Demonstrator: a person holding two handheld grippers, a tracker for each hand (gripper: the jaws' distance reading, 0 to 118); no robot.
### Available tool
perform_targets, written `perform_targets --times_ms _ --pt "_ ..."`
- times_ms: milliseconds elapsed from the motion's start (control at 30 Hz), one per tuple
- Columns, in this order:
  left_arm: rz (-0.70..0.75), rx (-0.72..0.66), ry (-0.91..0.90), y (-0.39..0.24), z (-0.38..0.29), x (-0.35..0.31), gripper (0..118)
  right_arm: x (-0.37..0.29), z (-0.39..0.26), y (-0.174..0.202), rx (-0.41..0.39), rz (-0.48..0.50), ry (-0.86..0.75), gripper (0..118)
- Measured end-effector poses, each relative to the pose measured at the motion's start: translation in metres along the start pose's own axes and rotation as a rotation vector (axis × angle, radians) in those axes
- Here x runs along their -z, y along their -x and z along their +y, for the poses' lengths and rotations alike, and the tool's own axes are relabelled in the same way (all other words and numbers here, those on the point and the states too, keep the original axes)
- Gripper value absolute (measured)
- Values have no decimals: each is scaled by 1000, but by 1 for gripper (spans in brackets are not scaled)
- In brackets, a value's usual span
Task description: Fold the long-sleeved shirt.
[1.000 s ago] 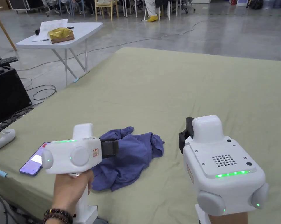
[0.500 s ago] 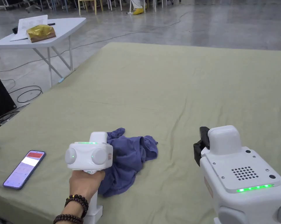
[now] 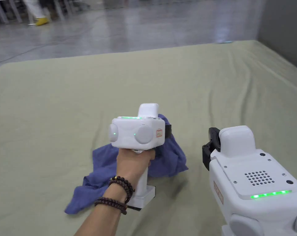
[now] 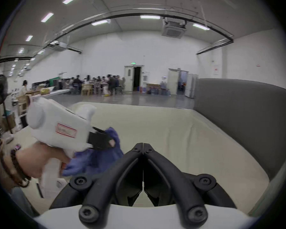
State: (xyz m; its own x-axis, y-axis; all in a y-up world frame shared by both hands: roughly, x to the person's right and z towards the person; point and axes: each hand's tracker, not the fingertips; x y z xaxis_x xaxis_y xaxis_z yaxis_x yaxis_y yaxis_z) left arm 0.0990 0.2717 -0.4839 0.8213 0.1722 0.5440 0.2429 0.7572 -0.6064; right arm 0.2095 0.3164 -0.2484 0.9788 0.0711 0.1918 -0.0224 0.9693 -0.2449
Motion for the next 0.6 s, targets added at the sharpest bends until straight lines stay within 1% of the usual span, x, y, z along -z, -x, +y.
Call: perform_targets --times_ms 67,133,200,267,300,333,367,400,433,467,533,600 --pt "-70 29 50 -43 3 45 11 -1 -3 -29 23 -78 23 2" --pt "-101 38 98 -74 -6 84 11 -5 -7 -56 58 -136 41 2" --pt "-21 77 160 -92 -16 107 12 -9 -12 -77 76 -179 54 2" --pt "-25 63 137 -87 -27 108 14 -12 -16 -89 69 -209 64 2" --pt "-68 29 131 -79 -26 101 36 -12 -18 -92 80 -210 73 2" --pt "-105 2 143 -72 -25 94 94 -13 -20 -96 99 -205 90 2" --pt "-114 -13 132 -59 -24 76 118 -14 -22 -96 113 -189 93 2" --pt "-107 -19 56 -50 -24 53 118 -15 -23 -95 116 -180 90 2" --pt "-57 -22 -3 -39 -22 31 118 -16 -23 -92 118 -172 93 2" --pt "-37 -43 -51 -26 -26 5 118 -16 -20 -88 121 -163 97 2" --pt "-4 -109 -147 0 -37 -54 118 -18 -15 -80 132 -118 84 3" --pt "61 -163 -258 21 -61 -111 118 -19 -5 -68 114 -84 65 3"
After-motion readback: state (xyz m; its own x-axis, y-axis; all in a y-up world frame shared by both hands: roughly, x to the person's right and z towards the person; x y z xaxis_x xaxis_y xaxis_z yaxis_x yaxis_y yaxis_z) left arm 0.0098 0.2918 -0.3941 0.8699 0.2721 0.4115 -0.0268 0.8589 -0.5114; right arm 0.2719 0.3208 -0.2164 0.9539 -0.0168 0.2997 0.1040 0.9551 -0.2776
